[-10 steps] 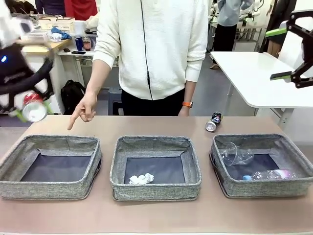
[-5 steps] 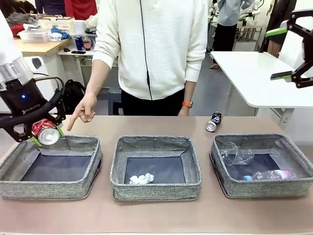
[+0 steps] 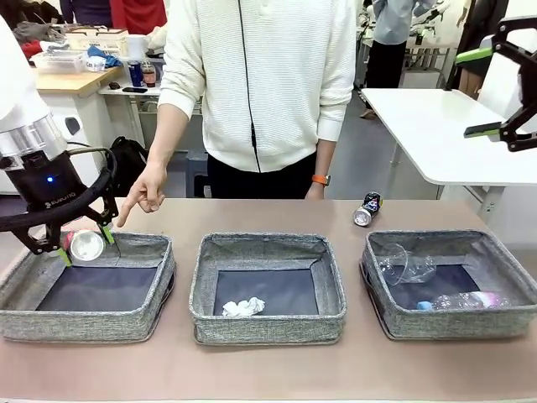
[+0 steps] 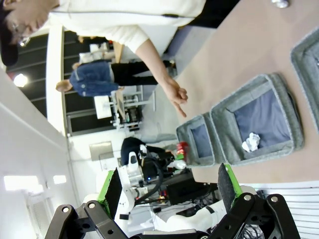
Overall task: Sort the waste into the appropriate baskets.
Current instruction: Place the picked waste into the Fabric basket indicated by the person.
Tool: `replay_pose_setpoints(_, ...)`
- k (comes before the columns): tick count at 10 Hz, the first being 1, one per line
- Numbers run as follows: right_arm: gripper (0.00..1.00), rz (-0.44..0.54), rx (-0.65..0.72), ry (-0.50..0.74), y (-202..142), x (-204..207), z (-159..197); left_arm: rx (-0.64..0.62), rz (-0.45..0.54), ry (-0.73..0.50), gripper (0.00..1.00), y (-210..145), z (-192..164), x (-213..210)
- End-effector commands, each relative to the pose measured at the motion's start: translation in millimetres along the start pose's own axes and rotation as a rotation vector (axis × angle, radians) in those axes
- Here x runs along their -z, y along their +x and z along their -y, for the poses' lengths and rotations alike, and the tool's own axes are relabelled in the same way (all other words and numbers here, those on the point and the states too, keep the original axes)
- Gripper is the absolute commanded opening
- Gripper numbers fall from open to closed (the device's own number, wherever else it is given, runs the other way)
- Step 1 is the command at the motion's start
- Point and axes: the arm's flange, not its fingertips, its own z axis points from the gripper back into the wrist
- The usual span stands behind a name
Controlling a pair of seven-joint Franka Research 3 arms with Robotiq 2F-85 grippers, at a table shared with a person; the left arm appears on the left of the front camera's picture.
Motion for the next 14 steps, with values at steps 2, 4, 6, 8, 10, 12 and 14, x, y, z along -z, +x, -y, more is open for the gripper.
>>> replay_pose_setpoints(2,1.0,-0.013,-0.017,0.02,2.5,0.6,-1.8,-0.026,-0.004,-0.032,1.0,1.3,-2.4,-3.3)
replay_pose_setpoints(4,1.0,-0.013,-0.017,0.02,2.5,0.6,-1.8,-0.029,0.006,-0.041,1.0,0.9,-3.4,-8.3)
replay_pose_setpoints(6,1.0,-0.013,-0.017,0.02,2.5,0.6,-1.8,-0.008,-0.004,-0.051,1.0,-1.6,-0.5,-14.8)
replay_pose_setpoints(8,1.0,-0.013,-0.017,0.02,2.5,0.6,-1.8,0.119,-0.264,-0.215,1.0,-7.8,4.8,-39.8)
replay_pose_setpoints(10,1.0,-0.013,-0.017,0.02,2.5,0.6,-1.8,0.279,-0.549,-0.411,1.0,-16.3,10.2,-84.4)
replay_pose_setpoints(12,1.0,-0.013,-0.017,0.02,2.5,0.6,-1.8,0.408,-0.869,-0.785,1.0,-11.1,5.1,-112.8)
replay_pose_setpoints(14,1.0,-0.013,-0.017,0.02,2.5,0.6,-1.8,0.553,-0.853,-1.043,1.0,-1.0,-12.2,-117.3)
